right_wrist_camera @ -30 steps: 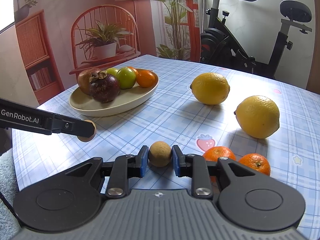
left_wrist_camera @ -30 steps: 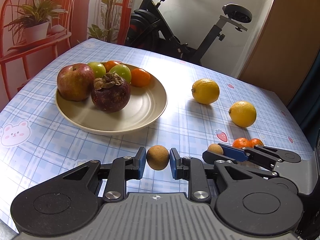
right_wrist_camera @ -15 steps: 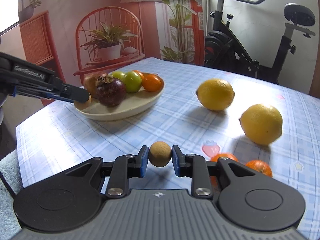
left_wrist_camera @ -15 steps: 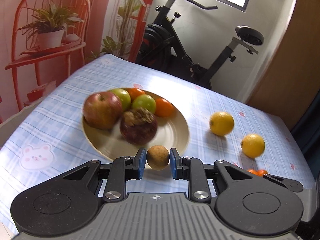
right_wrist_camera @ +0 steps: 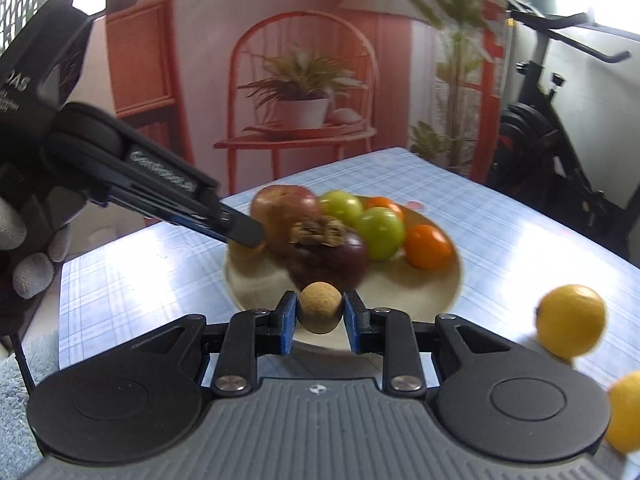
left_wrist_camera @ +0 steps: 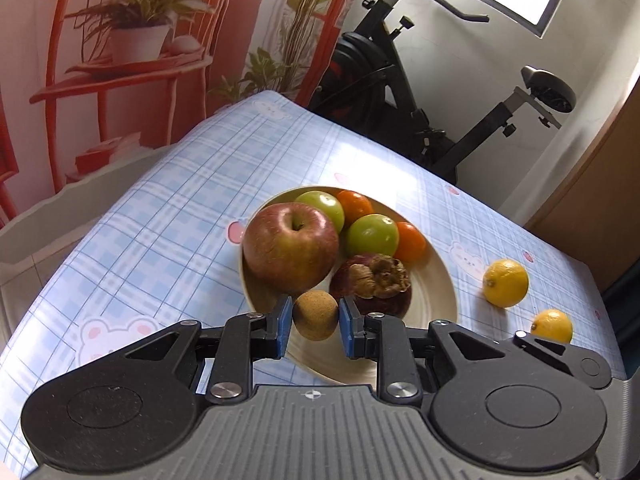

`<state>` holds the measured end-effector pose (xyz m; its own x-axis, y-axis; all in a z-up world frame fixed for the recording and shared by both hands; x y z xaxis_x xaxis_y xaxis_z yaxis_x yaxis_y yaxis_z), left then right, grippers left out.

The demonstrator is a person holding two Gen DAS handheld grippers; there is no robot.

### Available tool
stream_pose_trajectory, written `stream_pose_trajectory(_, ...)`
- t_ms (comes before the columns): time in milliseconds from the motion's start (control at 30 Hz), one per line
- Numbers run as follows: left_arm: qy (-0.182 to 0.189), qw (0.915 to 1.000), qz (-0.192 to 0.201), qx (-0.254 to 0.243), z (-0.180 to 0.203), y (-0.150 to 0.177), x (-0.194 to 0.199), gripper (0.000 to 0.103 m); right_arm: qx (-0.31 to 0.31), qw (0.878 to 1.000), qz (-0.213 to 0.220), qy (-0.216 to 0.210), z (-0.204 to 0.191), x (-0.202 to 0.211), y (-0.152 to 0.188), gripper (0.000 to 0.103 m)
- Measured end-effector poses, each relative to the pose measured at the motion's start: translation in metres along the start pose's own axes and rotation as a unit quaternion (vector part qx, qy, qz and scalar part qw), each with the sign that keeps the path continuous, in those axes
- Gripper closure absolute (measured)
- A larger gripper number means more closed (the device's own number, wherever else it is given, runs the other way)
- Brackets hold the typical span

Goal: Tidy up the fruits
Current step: 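Carry both small brown fruits onto the cream plate and open both grippers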

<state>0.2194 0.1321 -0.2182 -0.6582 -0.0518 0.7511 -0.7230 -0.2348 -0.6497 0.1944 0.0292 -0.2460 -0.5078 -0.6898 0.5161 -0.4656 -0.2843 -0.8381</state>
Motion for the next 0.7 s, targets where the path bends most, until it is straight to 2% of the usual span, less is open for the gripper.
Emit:
stream_pose_trajectory(200,0.0,0.9998,-0.016,0.013,-0.009,-0.001,-0.011,0.076,-0.009,1.0,-0.014,-0.024,-0.005,-0.029,-0.001,0.076)
stream_pose_trajectory(700,0.001,0.9995,-0.027,0.014,-0.009,-0.002,-0.021,0.076,-0.034,0.998,-0.006,-0.051,-0.005,-0.043,-0.008,0.074)
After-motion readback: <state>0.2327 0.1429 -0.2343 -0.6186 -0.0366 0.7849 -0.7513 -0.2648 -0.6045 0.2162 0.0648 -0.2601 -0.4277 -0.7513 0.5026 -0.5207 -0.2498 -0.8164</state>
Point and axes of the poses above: each gripper's, at about its wrist camera, not at the fingertips, and x roughly against the way its jaws point, z to its right, y to its underside, the point moved 8 cm from there along -x, roughly the way its jaws point, and after that the axes turned 14 degrees about -y, right-handed, at the moved point
